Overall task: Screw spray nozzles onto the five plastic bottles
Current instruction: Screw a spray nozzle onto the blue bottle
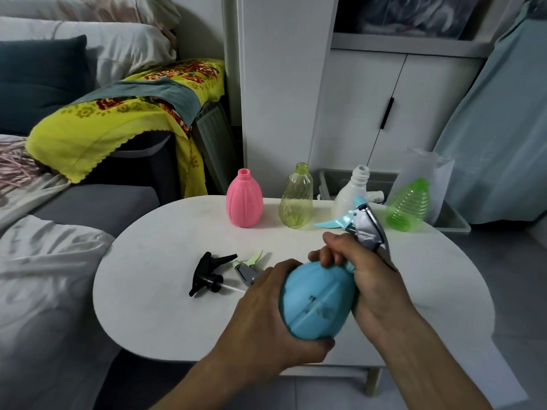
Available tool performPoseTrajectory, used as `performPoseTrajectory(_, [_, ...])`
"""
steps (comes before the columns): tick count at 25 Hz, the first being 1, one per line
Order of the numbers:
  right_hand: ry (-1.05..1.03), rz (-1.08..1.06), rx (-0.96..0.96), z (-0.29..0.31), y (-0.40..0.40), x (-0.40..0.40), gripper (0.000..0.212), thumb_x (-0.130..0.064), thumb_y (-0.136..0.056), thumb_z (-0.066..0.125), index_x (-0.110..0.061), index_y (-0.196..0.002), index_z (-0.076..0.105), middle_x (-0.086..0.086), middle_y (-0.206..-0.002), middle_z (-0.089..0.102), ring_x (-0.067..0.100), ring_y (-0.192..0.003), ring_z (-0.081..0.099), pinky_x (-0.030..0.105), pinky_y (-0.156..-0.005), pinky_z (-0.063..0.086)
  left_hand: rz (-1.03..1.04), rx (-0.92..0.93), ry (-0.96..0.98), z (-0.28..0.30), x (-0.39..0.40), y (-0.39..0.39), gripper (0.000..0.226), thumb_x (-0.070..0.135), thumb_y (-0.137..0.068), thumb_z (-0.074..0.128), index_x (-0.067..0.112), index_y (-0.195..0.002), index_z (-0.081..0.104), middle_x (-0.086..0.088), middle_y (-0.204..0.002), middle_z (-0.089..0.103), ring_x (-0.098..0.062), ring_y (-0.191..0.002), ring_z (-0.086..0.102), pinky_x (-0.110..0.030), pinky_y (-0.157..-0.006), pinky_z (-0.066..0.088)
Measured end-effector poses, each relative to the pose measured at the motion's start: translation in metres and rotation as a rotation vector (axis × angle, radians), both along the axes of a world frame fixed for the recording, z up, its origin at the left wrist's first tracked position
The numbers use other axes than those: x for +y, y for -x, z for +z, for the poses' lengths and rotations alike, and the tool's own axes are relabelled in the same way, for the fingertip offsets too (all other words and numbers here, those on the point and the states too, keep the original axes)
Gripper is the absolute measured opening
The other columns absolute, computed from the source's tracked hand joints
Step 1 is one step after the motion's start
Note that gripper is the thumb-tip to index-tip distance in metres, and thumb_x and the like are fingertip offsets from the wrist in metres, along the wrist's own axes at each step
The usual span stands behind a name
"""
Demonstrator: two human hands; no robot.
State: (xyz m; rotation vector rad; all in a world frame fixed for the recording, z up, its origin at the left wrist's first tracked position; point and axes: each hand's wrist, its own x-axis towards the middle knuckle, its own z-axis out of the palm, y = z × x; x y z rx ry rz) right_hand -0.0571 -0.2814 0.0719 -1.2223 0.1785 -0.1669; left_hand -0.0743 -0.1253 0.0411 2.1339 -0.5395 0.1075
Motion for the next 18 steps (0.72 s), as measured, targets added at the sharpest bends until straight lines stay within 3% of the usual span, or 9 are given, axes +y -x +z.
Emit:
performPoseTrajectory(3, [-0.031,-0.031,0.038,-0.003,-0.003,0.007,0.037,-0.019,-0.082,0.074,-0.018,-0.05,0.054,0.009,-0.06,0.065,0.028,-0.076,0.071,0.04,-0.074,0.055,0.049,-0.049,-0.09,-0.006,-0.001,-0.001,0.094,0.061,-0.045,0.082,0.05,-0.122,0.03,0.024,-0.111,0.049,0.002,-0.097,0.053,-0.016,-0.079,0.049])
performPoseTrajectory(5, [-0.087,-0.053,0.033,-0.004,-0.004,0.007,0.035,-0.021,-0.081,0.074,-0.017,-0.053,0.054,0.011,-0.062,0.065,0.03,-0.075,0.071,0.041,-0.074,0.056,-0.04,0.04,-0.054,-0.004,0.007,-0.009,0.093,0.063,-0.044,0.085,0.058,-0.12,0.032,0.026,-0.114,0.05,0.002,-0.102,0.055,-0.017,-0.085,0.049])
performPoseTrajectory(7, [-0.165,-0.05,0.027,-0.005,-0.003,0.007,0.035,-0.021,-0.077,0.075,-0.015,-0.052,0.05,0.01,-0.057,0.061,0.03,-0.074,0.071,0.04,-0.071,0.057,-0.208,0.432,0.257,0.005,0.017,-0.02,0.084,0.06,-0.048,0.088,0.058,-0.121,0.048,0.024,-0.115,0.06,-0.003,-0.105,0.063,-0.029,-0.09,0.055])
performPoseTrajectory(9, [-0.226,-0.007,0.019,-0.005,-0.001,0.009,0.034,-0.025,-0.069,0.076,-0.014,-0.052,0.048,0.008,-0.055,0.059,0.029,-0.074,0.071,0.036,-0.067,0.057,-0.258,0.871,0.59,0.014,0.025,-0.026,0.067,0.056,-0.058,0.085,0.044,-0.119,0.063,0.012,-0.118,0.069,-0.014,-0.107,0.068,-0.037,-0.093,0.055])
performPoseTrajectory(11, [-0.232,0.044,0.025,-0.005,-0.001,0.01,0.035,-0.028,-0.067,0.076,-0.015,-0.051,0.048,0.009,-0.057,0.062,0.029,-0.076,0.072,0.033,-0.065,0.057,-0.262,0.992,0.593,0.016,0.026,-0.027,0.056,0.056,-0.061,0.082,0.03,-0.111,0.072,-0.002,-0.115,0.073,-0.021,-0.104,0.07,-0.035,-0.088,0.057])
performPoseTrajectory(13, [-0.196,0.098,0.069,-0.006,-0.002,0.009,0.036,-0.035,-0.068,0.076,-0.015,-0.052,0.05,0.012,-0.073,0.073,0.028,-0.084,0.073,0.036,-0.068,0.058,-0.207,0.783,0.434,0.011,0.025,-0.025,0.062,0.064,-0.053,0.084,0.035,-0.106,0.072,0.005,-0.108,0.075,-0.015,-0.098,0.071,-0.034,-0.083,0.059])
performPoseTrajectory(16, [-0.204,0.124,0.132,-0.01,-0.004,0.013,0.033,-0.038,-0.07,0.076,-0.015,-0.054,0.058,0.016,-0.1,0.077,0.026,-0.093,0.074,0.042,-0.077,0.057,0.005,0.087,0.028,0.002,0.018,-0.017,0.071,0.071,-0.049,0.08,0.045,-0.112,0.059,0.018,-0.103,0.062,-0.002,-0.094,0.061,-0.024,-0.078,0.055])
performPoseTrajectory(18, [-0.266,0.098,0.147,-0.011,-0.005,0.019,0.034,-0.036,-0.073,0.074,-0.015,-0.052,0.059,0.015,-0.101,0.077,0.025,-0.088,0.074,0.041,-0.073,0.059,0.112,-0.246,-0.092,-0.007,0.009,-0.01,0.08,0.067,-0.053,0.077,0.037,-0.124,0.057,0.01,-0.109,0.054,-0.009,-0.096,0.055,-0.028,-0.081,0.051])
